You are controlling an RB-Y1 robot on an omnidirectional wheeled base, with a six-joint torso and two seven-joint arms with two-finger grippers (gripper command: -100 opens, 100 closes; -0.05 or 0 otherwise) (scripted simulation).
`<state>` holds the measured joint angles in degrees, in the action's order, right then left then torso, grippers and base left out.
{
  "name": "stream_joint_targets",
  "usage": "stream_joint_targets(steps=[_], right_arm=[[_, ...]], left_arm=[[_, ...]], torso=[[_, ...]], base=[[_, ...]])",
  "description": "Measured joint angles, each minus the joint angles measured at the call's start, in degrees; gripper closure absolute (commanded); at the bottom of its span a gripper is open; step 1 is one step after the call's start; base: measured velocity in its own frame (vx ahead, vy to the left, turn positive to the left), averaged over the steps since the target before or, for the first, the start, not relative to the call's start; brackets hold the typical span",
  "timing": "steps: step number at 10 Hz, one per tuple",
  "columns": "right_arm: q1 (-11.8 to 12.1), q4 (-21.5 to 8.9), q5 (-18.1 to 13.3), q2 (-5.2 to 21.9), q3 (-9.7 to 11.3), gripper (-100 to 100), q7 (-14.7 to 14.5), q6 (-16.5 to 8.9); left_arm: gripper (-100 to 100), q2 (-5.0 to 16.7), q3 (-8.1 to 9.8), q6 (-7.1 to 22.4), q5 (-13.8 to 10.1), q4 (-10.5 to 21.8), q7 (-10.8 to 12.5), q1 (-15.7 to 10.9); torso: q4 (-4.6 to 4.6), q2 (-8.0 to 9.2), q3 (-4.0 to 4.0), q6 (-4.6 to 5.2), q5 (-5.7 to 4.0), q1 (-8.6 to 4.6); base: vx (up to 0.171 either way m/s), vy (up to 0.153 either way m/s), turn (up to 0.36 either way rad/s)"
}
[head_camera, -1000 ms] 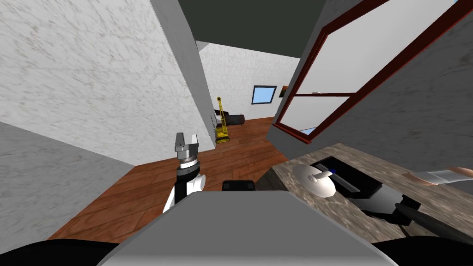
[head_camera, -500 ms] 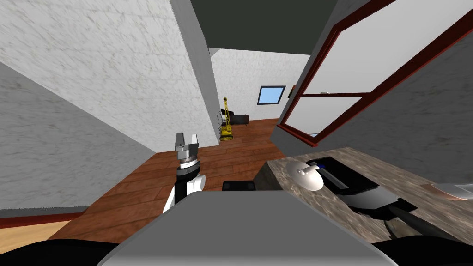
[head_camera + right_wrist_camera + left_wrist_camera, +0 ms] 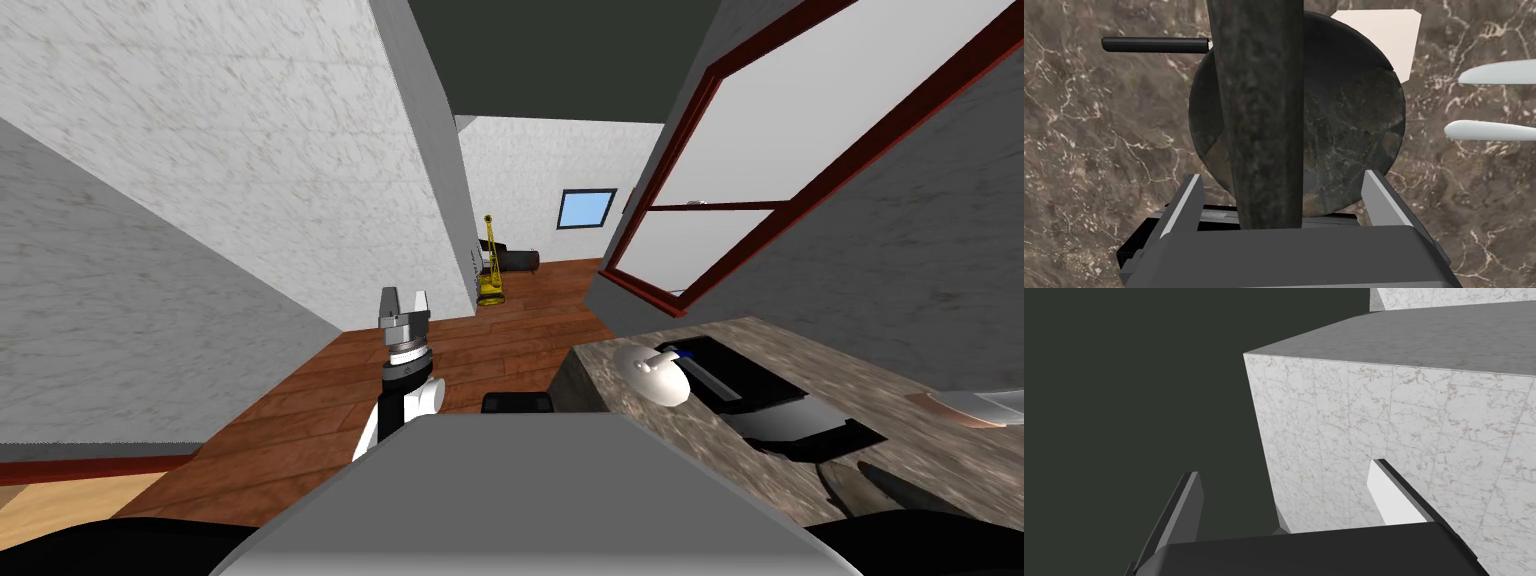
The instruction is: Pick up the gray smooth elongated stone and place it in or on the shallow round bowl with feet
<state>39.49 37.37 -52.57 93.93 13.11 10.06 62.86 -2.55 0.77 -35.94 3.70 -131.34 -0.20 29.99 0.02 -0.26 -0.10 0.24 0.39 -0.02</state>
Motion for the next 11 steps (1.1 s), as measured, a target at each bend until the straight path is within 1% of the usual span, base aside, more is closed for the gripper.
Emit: stream_joint_targets(steps=[1,2,3,4,5,6,7,8,9,10,11], right_arm=[[0.0,0.0,0.0,0.0,0.0,0,0.0,0.0],[0.0,0.0,0.0,0.0,0.0,-100,0.0,0.0],[-4.38,-4.19,-1.47,-2.87,1.87,-100,-1.78,1.96],[-3.74,-3.75,-0.3,-3.52,1.02,-100,-3.25,2.09],[-3.38,-3.26,0.82,-3.79,0.52,-100,-3.91,1.53],[-1.68,-1.83,2.5,-3.5,-0.03,-100,-3.69,0.79],[1.54,-0.15,4.24,-3.03,-0.83,-100,-3.27,-0.11],[2.22,-1.01,3.69,-3.57,-0.16,-100,-3.26,-0.05],[5.62,0.09,4.64,-3.24,-0.85,-100,-3.25,-0.48],[10.04,1.17,7.55,-3.43,-1.95,-100,-3.73,-0.65],[11.54,1.12,8.73,-4.73,-1.87,-100,-4.73,-0.83]], left_arm=[[0,0.0,0.0,0.0,0.0,0.0,0.0,0.0],[0,0.0,0.0,0.0,0.0,0.0,0.0,0.0],[0,0.0,-0.01,0.0,0.0,0.0,0.0,-0.01],[0,0.0,0.0,0.0,0.0,0.0,0.0,0.0],[0,0.0,0.0,0.0,0.0,0.0,0.0,0.01],[0,0.0,0.0,0.0,0.0,0.0,0.0,0.0],[0,0.0,0.0,0.0,0.0,0.0,0.0,0.0],[0,0.0,0.0,0.0,0.0,0.0,0.0,0.0],[0,0.0,0.0,0.0,0.0,0.0,0.0,0.0],[0,0.0,-0.01,0.0,0.0,0.0,0.0,-0.01],[0,0.0,0.0,0.0,0.0,0.0,0.0,0.0]], torso=[[0.0,-0.01,-0.01,0.0,0.0,0.01],[0.0,-0.02,-0.01,0.0,0.0,0.01],[-0.03,-0.11,-0.06,-0.09,-0.04,-0.07],[-0.04,-0.16,-0.1,-0.06,-0.02,-0.09],[-0.03,-0.12,-0.07,0.01,-0.02,-0.07],[-0.02,-0.06,-0.04,0.01,0.0,-0.02],[-0.01,-0.02,-0.01,0.02,0.01,0.02],[0.0,0.01,0.01,0.03,0.0,0.02],[0.0,0.02,0.01,0.02,0.02,0.04],[-0.02,-0.07,-0.04,-0.09,0.01,-0.02],[-0.03,-0.12,-0.07,-0.01,-0.03,-0.1]], base=[[0.0,0.0,0.0],[0.023,-0.011,0.295],[0.027,-0.021,0.259],[0.015,-0.019,0.021],[0.006,-0.006,-0.039],[0.0,0.0,0.0],[0.0,0.0,0.0],[0.0,0.0,0.0],[0.015,-0.011,0.317],[0.028,-0.029,0.237],[0.02,-0.019,0.007]])
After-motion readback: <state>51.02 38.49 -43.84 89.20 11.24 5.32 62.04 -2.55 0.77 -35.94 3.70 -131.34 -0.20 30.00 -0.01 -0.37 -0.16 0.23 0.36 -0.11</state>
